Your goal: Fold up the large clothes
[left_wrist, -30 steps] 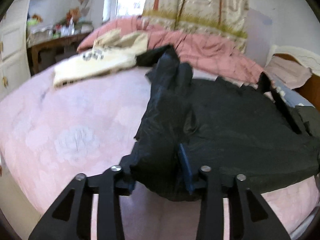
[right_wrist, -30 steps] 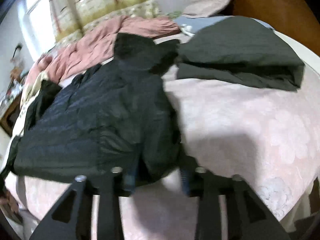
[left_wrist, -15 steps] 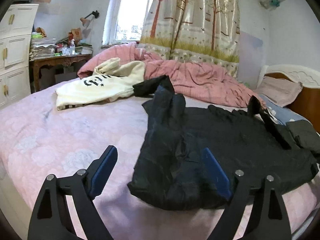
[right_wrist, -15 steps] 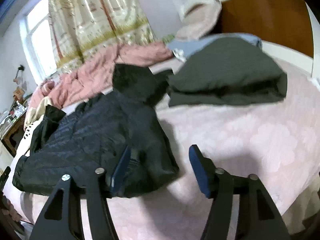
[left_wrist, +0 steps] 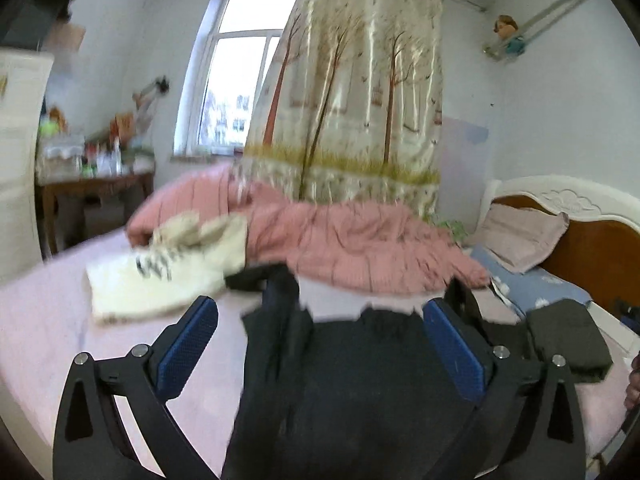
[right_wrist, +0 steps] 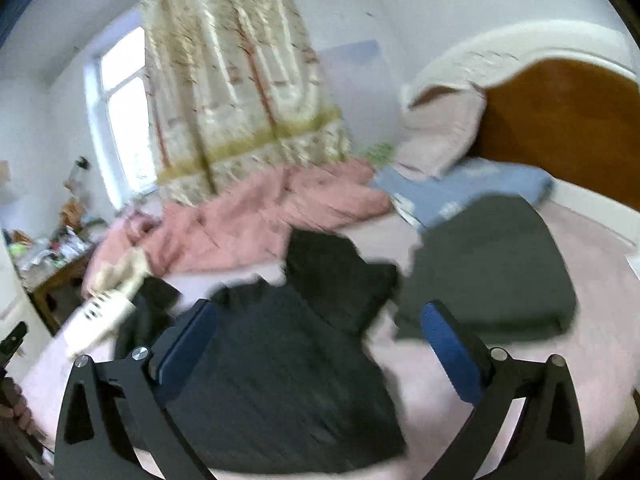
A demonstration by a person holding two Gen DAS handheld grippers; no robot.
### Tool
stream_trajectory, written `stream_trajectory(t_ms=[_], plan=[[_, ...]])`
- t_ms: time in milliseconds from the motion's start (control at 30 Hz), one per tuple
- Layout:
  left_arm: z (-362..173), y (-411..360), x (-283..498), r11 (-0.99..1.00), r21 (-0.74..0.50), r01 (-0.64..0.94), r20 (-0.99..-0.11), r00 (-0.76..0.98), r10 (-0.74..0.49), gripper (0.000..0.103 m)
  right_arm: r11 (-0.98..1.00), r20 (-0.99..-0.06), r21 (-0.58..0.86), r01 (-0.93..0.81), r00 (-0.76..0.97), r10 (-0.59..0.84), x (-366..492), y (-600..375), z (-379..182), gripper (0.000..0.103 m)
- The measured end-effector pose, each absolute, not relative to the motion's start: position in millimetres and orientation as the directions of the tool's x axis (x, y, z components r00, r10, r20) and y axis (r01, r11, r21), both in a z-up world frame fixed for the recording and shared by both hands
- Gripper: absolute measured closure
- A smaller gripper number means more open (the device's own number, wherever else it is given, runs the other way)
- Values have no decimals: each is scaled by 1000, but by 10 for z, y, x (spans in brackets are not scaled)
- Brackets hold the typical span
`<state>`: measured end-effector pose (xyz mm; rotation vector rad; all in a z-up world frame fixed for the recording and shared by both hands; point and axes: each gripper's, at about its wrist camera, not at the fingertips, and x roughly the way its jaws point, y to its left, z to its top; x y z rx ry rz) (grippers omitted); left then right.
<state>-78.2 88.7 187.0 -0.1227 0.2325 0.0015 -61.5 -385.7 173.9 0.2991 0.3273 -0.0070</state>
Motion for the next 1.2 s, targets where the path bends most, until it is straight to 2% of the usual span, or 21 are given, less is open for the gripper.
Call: stream_trajectory(t_ms=[67, 133, 167, 267, 367, 400, 433, 500, 533, 600, 700, 733, 867, 1033, 1100, 1167, 1200], plan=[[2047, 833, -689, 983, -171, 61, -214, 972, -97, 1, 960, -307, 269, 71, 951, 15, -464, -3773, 1943, 0], [2100, 854, -604, 942, -288, 172, -184, 956, -230, 1, 969, -308, 238, 61, 951, 16, -289, -3664, 2102, 0], [2077, 850, -579, 933, -307, 190, -165, 954, -249, 1, 973, -313, 223, 49, 949, 25, -201, -3615, 2145, 0], [1880, 739, -439, 959, -233, 160, -179, 963, -204, 1, 986, -335, 166, 34, 942, 24, 99, -3496, 2052, 0], [1513, 693, -41, 958, -259, 123, -276, 941, -195, 1, 993, -428, 90, 77, 903, -31, 611, -3371, 1633, 0], [1339, 691, 132, 954, -281, 102, -329, 924, -195, 1, 993, -471, 100, 56, 882, -2, 797, -3353, 1478, 0], [1175, 690, 240, 952, -293, 92, -366, 909, -200, 1, 984, -522, 178, -11, 847, 104, 1022, -3365, 1250, 3], [798, 630, 442, 951, -303, 67, -459, 864, -207, 2, 959, -609, 277, -57, 762, 221, 1358, -3347, 870, 16], [610, 559, 506, 957, -285, 57, -510, 836, -202, 4, 968, -646, 251, -31, 739, 191, 1464, -3314, 729, 22], [329, 418, 575, 976, -217, 32, -584, 797, -156, 7, 994, -703, 98, 41, 710, 40, 1669, -3213, 444, 28], [169, 325, 637, 981, -191, 32, -612, 778, -145, 8, 993, -778, 52, 105, 627, -26, 1884, -3204, 151, 54], [149, 344, 634, 979, -200, 30, -614, 775, -149, 8, 990, -811, 65, 127, 584, -22, 1939, -3233, 38, 71], [140, 424, 631, 972, -235, 11, -603, 783, -155, 8, 983, -794, 53, 173, 605, -64, 1834, -3305, -2, 99], [198, 347, 609, 980, -194, 48, -596, 788, -156, 8, 953, -749, 115, 279, 655, -101, 1228, -3527, 211, 100], [223, 281, 590, 984, -164, 65, -592, 792, -151, 8, 927, -724, 55, 370, 654, -219, 1090, -3687, 306, 100], [245, 238, 573, 986, -151, 74, -587, 796, -149, 8, 845, -672, -27, 534, 616, -411, 931, -3888, 374, 100], [251, 218, 563, 986, -150, 77, -586, 796, -151, 8, 810, -653, -20, 586, 606, -454, 852, -3985, 395, 100]])
